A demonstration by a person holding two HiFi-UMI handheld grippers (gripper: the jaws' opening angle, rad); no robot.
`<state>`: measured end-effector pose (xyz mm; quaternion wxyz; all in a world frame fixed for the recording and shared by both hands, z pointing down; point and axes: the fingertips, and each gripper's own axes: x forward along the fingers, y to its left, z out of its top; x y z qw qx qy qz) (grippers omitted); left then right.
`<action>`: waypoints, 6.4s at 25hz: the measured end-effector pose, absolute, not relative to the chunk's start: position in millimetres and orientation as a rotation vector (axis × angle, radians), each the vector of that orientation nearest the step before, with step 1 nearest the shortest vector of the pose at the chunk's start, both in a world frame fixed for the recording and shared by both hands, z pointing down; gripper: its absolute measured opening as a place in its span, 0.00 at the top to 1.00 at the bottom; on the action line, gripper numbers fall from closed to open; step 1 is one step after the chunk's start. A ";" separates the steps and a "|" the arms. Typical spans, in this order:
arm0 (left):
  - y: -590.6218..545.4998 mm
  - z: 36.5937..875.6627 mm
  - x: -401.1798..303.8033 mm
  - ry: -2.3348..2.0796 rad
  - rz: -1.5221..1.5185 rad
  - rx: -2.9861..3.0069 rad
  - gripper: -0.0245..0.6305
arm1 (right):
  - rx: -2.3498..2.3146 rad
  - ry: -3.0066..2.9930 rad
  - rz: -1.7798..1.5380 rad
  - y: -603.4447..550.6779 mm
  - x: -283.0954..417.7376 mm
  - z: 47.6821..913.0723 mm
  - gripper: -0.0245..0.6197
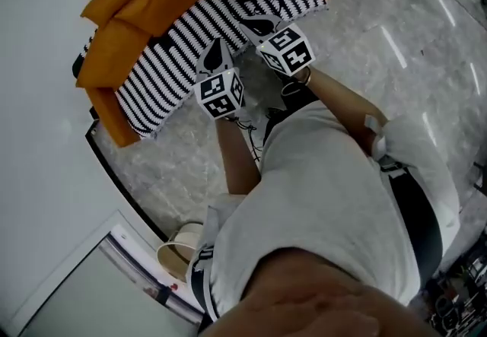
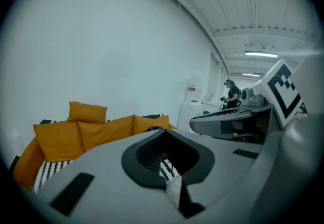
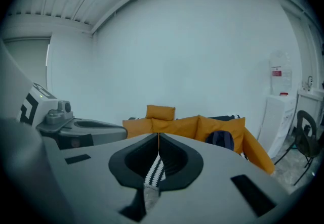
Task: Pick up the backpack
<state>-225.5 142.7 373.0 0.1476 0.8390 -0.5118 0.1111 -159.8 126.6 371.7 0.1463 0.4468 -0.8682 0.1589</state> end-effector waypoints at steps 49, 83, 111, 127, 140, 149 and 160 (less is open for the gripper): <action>-353.2 668.4 -30.9 -1.129 1.088 2.134 0.94 | 0.988 -1.992 0.522 -379.3 83.3 663.7 0.90; -434.9 766.5 -23.0 -0.819 1.708 2.386 0.75 | 0.721 -1.928 0.112 -455.1 86.5 755.5 0.87; -445.4 833.1 -19.5 -0.807 2.170 2.416 0.69 | 0.472 -1.898 0.032 -444.2 56.3 835.1 0.76; -351.4 865.8 -25.1 -0.710 2.035 2.326 0.83 | 0.478 -1.877 0.118 -364.9 57.1 845.9 0.80; -292.9 848.7 -33.8 -0.765 1.852 2.363 0.85 | 0.560 -1.925 0.167 -313.5 38.6 817.3 0.80; -252.0 821.6 -36.7 -0.834 1.534 2.254 0.85 | 0.671 -1.928 0.366 -265.3 33.7 783.2 0.80; -208.3 782.7 -63.6 -0.961 1.230 2.138 0.85 | 0.824 -1.927 0.532 -220.8 5.6 743.4 0.81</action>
